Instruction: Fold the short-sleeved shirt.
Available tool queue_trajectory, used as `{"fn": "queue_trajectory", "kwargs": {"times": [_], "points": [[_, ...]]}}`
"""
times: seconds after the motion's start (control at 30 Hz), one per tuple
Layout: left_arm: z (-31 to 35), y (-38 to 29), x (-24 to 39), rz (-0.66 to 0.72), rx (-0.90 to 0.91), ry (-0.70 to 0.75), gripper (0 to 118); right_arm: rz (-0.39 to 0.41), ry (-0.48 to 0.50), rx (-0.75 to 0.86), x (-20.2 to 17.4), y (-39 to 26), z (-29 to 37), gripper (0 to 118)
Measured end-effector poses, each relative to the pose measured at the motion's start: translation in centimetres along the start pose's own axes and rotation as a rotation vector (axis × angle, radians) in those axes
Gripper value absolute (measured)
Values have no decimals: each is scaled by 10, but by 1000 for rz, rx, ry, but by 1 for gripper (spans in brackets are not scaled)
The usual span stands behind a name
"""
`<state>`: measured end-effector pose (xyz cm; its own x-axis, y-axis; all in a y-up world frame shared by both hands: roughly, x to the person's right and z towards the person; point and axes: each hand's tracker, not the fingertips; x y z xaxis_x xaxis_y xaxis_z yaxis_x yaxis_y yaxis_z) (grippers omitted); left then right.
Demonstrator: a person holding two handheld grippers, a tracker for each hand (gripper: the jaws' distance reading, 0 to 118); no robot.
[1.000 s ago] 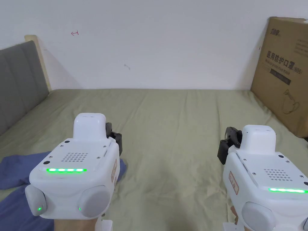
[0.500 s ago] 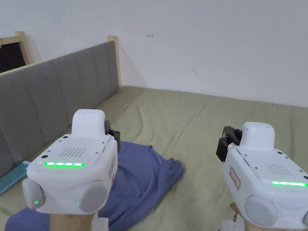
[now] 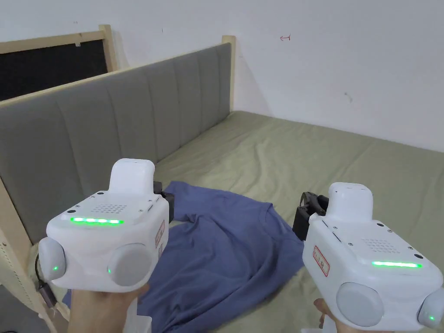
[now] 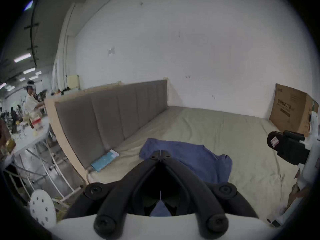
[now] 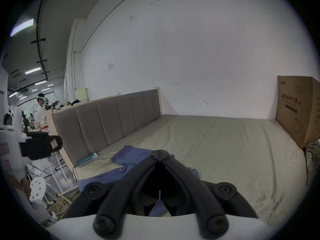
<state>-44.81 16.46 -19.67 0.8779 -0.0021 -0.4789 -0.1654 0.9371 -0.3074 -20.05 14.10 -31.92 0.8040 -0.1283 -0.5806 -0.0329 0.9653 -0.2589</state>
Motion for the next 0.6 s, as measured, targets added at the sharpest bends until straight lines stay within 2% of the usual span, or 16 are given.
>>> {"fn": "queue_trajectory", "kwargs": {"times": [0.07, 0.2, 0.23, 0.27, 0.3, 0.33, 0.37, 0.4, 0.43, 0.47, 0.6], "points": [[-21, -7, 0, 63, -52, -40, 0, 0, -9, -23, 4, -4, -5, 0], [-76, -26, 13, 38, -211, -70, 0, -9, -28, -73, 16, -16, -13, 0], [-88, -30, 17, 30, -238, -96, 3, -10, -39, -87, 19, -19, -15, 0], [-103, -36, 21, 47, -271, -146, 17, -12, -50, -100, 22, -22, -15, 0], [-118, -42, 27, 58, -325, -166, 43, -11, -53, -106, 25, -26, -17, 0], [-130, -47, 32, 55, -376, -194, 77, -12, -64, -118, 29, -28, -20, 0], [-144, -54, 37, 65, -410, -226, 91, -16, -80, -136, 32, -31, -23, 0], [-156, -61, 43, 68, -443, -229, 101, -22, -84, -149, 36, -34, -26, 0], [-166, -67, 48, 59, -471, -215, 105, -28, -90, -161, 40, -36, -29, 0], [-173, -73, 54, 73, -462, -211, 105, -34, -101, -175, 43, -38, -32, 0], [-211, -102, 67, 62, -624, -206, 106, -48, -123, -207, 53, -48, -42, 0]]}}
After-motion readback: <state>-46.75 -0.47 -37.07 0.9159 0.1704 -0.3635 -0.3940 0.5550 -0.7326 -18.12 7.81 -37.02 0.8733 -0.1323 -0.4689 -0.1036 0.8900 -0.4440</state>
